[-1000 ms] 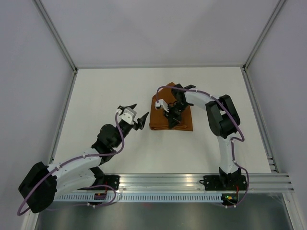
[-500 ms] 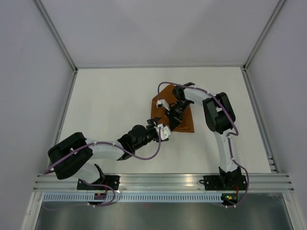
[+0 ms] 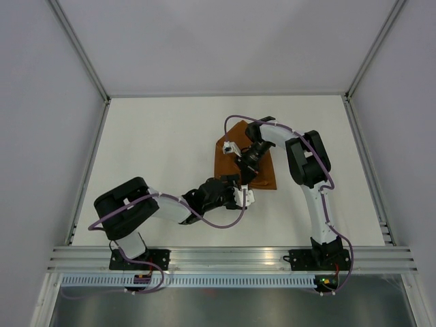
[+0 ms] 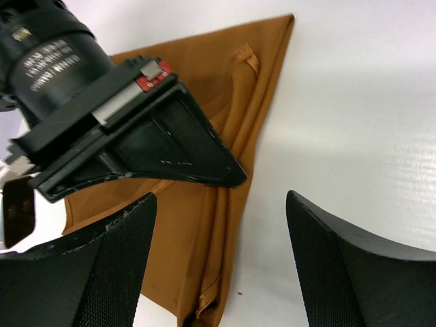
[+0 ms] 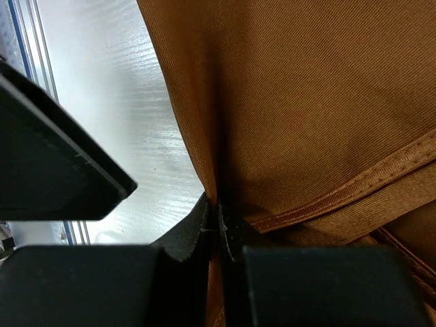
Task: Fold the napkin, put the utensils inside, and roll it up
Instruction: Roll the napkin with the utensil
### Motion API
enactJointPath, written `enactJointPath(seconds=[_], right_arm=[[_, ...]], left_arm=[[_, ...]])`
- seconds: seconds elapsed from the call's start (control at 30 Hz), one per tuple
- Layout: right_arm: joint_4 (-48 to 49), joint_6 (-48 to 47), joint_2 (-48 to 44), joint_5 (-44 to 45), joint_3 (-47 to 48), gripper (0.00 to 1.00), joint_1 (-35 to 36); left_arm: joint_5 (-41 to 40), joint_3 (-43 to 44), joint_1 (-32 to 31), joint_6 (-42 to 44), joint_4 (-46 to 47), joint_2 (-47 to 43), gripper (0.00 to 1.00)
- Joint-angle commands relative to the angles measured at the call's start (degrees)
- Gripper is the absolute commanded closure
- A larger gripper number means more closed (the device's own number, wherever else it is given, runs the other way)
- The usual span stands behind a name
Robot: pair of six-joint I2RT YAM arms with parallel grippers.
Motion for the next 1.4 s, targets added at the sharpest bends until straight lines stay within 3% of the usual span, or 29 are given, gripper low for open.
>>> enactJointPath(seconds=[0.0, 0.3, 0.97, 1.27, 1.37], right_arm=[[1.6, -3.5, 3.2, 4.0, 0.3, 0.88, 0.0], [0.5, -4.5, 3.2, 4.8, 0.2, 0.88, -0.6], [-1.6, -6.2, 3.4, 4.9, 0.3, 0.89, -1.9], [-2.1, -6.6, 3.2, 4.6, 0.1, 0.88, -1.9], [-1.7, -6.4, 2.3, 4.5, -0.2, 0.88, -1.9]], left_arm=[[1.4, 2.2, -0.3, 4.9, -1.1, 1.7, 0.19], [0.6, 6.9, -0.2, 8.7, -6.4, 6.3, 0.19], [3.9, 11.6, 2.8, 7.8, -17.8, 9.8, 0.47], [4.3, 13.9, 2.3, 7.4, -22.1, 10.6, 0.67], [4.5, 15.1, 2.3, 6.8, -24.5, 11.0, 0.8]])
